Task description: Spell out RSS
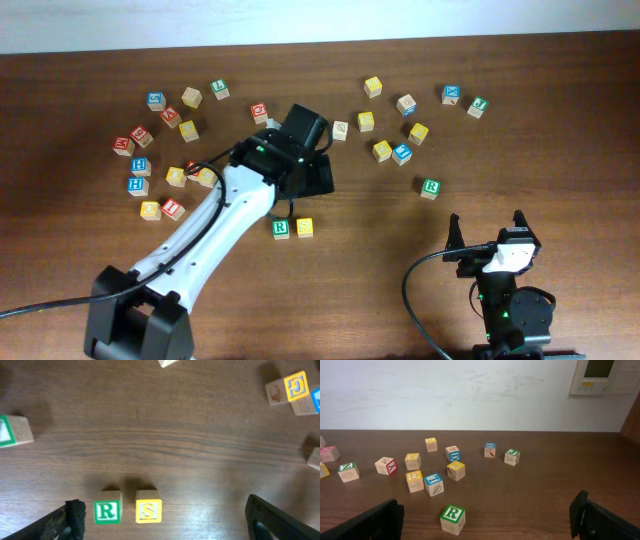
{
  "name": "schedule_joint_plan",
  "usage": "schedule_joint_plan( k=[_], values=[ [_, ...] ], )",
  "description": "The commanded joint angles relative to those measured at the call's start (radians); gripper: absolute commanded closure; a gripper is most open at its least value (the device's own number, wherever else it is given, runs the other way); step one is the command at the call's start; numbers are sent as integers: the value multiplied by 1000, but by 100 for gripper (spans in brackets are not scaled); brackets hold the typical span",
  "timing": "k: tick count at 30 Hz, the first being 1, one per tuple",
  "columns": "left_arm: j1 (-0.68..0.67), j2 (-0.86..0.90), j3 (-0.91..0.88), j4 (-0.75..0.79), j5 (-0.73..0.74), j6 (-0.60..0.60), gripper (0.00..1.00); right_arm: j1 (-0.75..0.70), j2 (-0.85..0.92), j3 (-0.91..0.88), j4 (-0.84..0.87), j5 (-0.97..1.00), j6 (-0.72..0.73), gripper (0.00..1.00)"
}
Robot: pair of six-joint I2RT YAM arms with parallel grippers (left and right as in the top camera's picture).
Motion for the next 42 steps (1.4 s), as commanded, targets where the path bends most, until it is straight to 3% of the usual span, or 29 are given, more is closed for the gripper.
schedule_joint_plan(
  k=[1, 6, 19, 37, 39, 42],
  values=[
    [63, -15, 22, -5, 8, 5, 0, 6, -8, -7, -6, -6, 11, 2],
    [224, -15, 26, -11, 68, 4, 1, 6, -8, -7, -6, -6, 11, 2],
    [597, -15, 25, -96, 56, 5, 1, 6, -8, -7, -6, -6, 11, 2],
    [637, -15, 25, -131, 29, 5, 1, 6, -8, -7, -4, -9, 12, 2],
    [637, -15, 25, -131, 29, 5, 1, 6, -8, -7, 6, -105, 82, 2],
    [637, -15, 25, -131, 29, 5, 1, 6, -8, -7, 29, -389, 314, 2]
  ],
)
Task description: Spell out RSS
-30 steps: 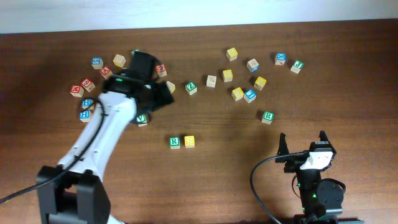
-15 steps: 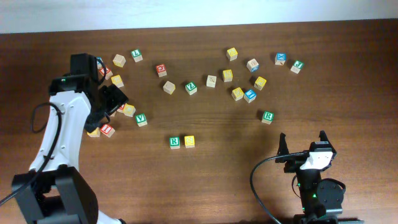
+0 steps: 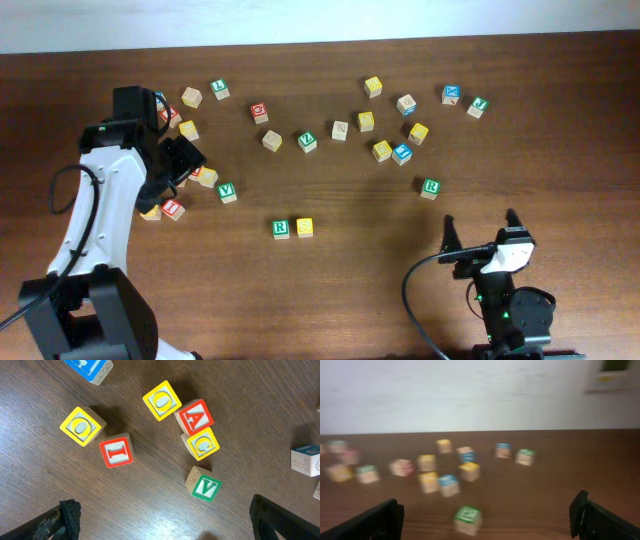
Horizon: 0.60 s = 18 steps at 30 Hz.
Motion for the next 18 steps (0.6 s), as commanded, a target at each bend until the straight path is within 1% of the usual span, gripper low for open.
schedule_joint_plan(
  k=[1, 2, 4, 7, 9, 13, 16, 18],
  values=[
    [5, -15, 24, -2, -15, 4, 1, 6, -8, -7, 17, -405, 334, 2],
    [5, -15, 24, -2, -15, 4, 1, 6, -8, -7, 27, -439, 378, 2],
    [5, -15, 24, -2, -15, 4, 1, 6, -8, -7, 48, -443, 454, 2],
    [5, -15, 24, -2, -15, 4, 1, 6, -8, -7, 56, -443, 471, 2],
    [5, -15, 24, -2, -15, 4, 1, 6, -8, -7, 135, -443, 512, 2],
    [5, -15, 24, -2, -15, 4, 1, 6, -8, 0, 379, -416, 519, 2],
    [5, -15, 24, -2, -15, 4, 1, 6, 8, 62, 395, -308, 533, 2],
    [5, -15, 24, -2, -15, 4, 1, 6, 41, 115, 395, -284, 513, 2]
  ],
)
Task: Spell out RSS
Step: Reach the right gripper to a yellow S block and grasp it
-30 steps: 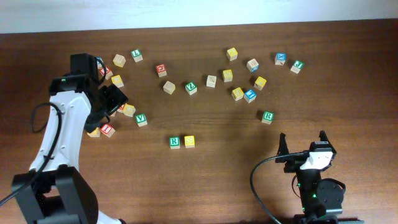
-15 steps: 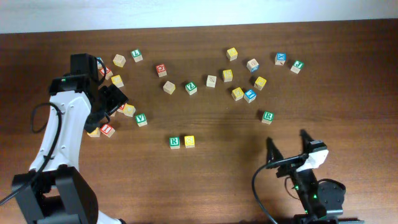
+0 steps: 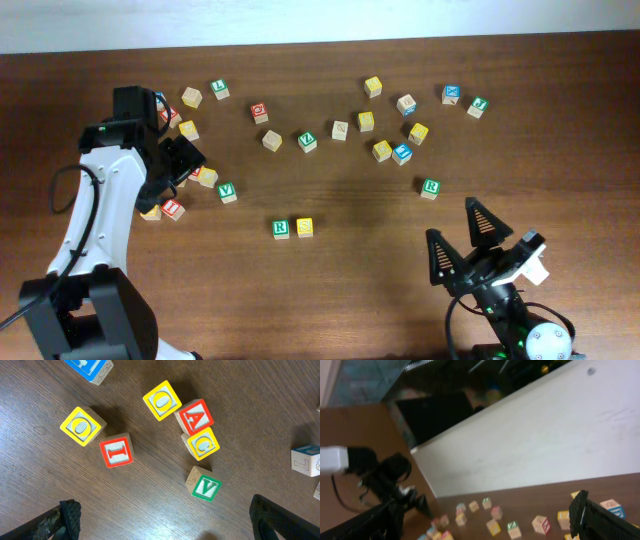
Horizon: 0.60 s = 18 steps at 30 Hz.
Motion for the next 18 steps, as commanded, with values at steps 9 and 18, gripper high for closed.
schedule_joint_plan(
  k=[9, 18],
  values=[
    [5, -15, 23, -1, -15, 4, 1, 6, 550, 577, -275, -64, -301, 2],
    [5, -15, 23, -1, -15, 4, 1, 116, 1344, 1496, -1081, 92, -560, 2]
  ],
)
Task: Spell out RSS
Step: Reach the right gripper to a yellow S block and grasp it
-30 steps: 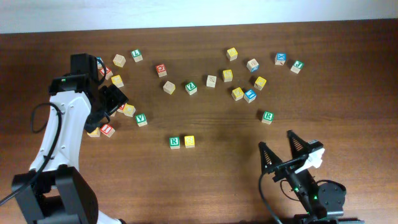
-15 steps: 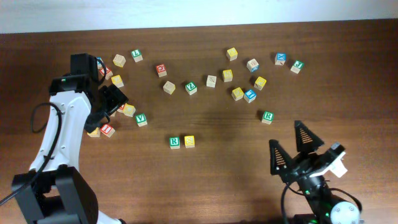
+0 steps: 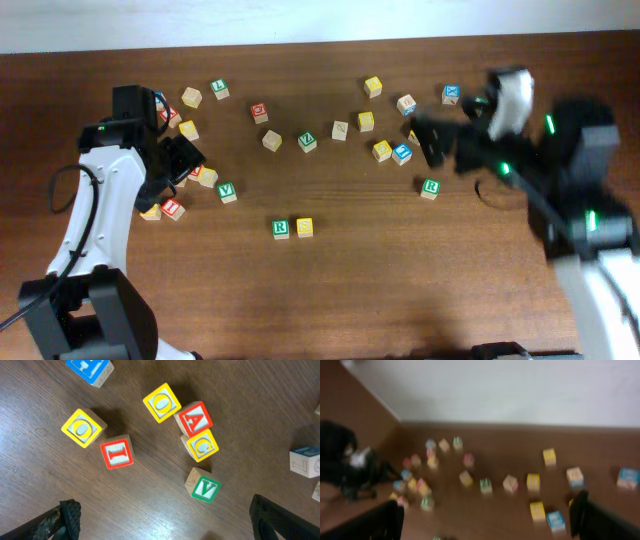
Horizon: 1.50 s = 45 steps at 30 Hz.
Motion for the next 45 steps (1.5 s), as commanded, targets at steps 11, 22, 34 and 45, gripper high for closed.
schedule_joint_plan(
  k=[11, 22, 34, 45],
  values=[
    [5, -14, 17, -1, -11, 4, 1, 213, 890, 941, -552, 357, -95, 2],
    [5, -14, 17, -1, -11, 4, 1, 212, 1083, 940, -406, 346, -87, 21],
    [5, -14, 17, -1, -11, 4, 1, 213, 1236, 910, -393, 435, -54, 24],
    [5, -14, 17, -1, -11, 4, 1, 237, 1288, 905, -384, 518, -34, 29]
  ],
)
